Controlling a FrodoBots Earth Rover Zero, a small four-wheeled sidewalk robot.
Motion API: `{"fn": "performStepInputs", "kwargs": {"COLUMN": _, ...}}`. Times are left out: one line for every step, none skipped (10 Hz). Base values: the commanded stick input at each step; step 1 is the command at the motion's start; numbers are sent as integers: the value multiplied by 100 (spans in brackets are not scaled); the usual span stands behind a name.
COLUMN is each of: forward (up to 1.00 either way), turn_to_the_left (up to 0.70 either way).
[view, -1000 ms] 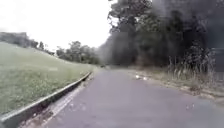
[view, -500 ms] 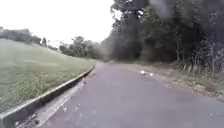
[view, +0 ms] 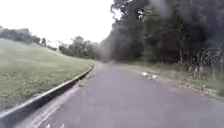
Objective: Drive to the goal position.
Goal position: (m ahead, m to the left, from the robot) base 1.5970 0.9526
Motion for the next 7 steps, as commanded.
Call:
{"fn": "performStepInputs", "kwargs": {"forward": 85, "turn_to_the_left": -10}}
{"fn": "performStepInputs", "kwargs": {"forward": 85, "turn_to_the_left": -9}}
{"fn": "performStepInputs", "kwargs": {"forward": 85, "turn_to_the_left": -8}}
{"fn": "performStepInputs", "kwargs": {"forward": 85, "turn_to_the_left": -7}}
{"fn": "performStepInputs", "kwargs": {"forward": 85, "turn_to_the_left": -5}}
{"fn": "performStepInputs", "kwargs": {"forward": 85, "turn_to_the_left": -4}}
{"fn": "performStepInputs", "kwargs": {"forward": 85, "turn_to_the_left": -3}}
